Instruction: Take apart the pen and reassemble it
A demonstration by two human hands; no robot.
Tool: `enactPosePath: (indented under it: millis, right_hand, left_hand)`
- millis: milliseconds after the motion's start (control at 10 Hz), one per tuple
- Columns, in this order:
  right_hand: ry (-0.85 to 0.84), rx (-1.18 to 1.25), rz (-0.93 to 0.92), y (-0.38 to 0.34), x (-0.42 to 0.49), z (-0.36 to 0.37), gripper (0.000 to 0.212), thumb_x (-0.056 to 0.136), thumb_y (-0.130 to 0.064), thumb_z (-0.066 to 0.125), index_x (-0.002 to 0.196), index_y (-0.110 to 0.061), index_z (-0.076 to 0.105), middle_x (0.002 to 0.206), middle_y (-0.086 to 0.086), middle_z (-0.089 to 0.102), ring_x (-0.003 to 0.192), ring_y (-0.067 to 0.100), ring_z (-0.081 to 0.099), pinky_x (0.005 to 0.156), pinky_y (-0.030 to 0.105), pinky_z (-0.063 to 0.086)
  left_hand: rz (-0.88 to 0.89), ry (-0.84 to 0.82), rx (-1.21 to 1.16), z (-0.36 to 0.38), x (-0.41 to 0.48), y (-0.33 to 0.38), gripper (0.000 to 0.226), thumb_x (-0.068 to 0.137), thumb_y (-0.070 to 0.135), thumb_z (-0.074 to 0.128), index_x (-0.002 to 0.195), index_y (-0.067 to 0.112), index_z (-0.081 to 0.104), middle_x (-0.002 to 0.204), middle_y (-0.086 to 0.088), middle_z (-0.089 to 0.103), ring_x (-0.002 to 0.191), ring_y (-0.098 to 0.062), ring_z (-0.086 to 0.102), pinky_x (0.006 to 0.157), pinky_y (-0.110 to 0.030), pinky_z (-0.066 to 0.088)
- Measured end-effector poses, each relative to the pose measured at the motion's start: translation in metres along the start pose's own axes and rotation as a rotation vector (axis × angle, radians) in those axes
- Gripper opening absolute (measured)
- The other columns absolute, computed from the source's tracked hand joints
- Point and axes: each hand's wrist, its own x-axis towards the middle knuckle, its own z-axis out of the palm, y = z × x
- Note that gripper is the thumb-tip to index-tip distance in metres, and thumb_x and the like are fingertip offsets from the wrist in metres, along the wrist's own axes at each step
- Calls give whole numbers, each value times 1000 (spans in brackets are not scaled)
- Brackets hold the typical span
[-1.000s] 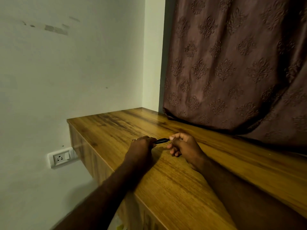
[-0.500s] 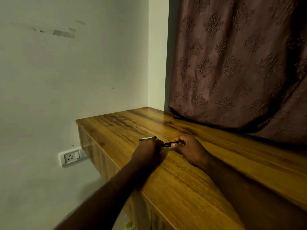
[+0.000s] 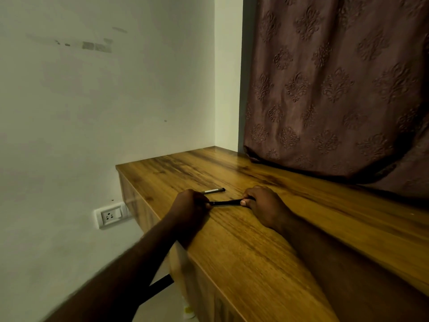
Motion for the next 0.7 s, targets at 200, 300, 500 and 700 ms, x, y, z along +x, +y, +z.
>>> enactPosePath:
  millis: [200,300,500,700]
  right_hand:
    - [18,-30,0,-1,5,2,8,88,-34,62,87,-30,69,92,-4,60,91,19,56,79,41,51]
    - [19,-73,-19,-2,7,3,12,87,-36,63,94,-30,71,94,-5,58,96,18,54,80,39,50]
    - [17,54,71,-2,2,-3,46,82,-41,68,125,-24,59,117,-2,61,108,16,58,91,35,50]
    - [152,-35,-4,-34,28,-23,46,93,-45,49,132,-21,52,137,3,52,123,24,50,99,39,44]
  left_hand:
    - [-69,29,5,2,3,-4,18,84,18,65,100,14,72,104,-5,70,87,-10,60,80,-22,46]
    - [-47,54,69,4,2,-4,17,83,24,64,95,17,74,98,-4,72,87,-16,66,81,-26,52]
    - [-173,78,-59,4,11,-11,39,85,36,63,115,11,62,115,-11,59,97,-21,59,83,-30,50]
    - [-91,103,-1,-42,52,0,47,88,40,58,118,3,58,116,-16,64,93,-23,62,75,-29,47]
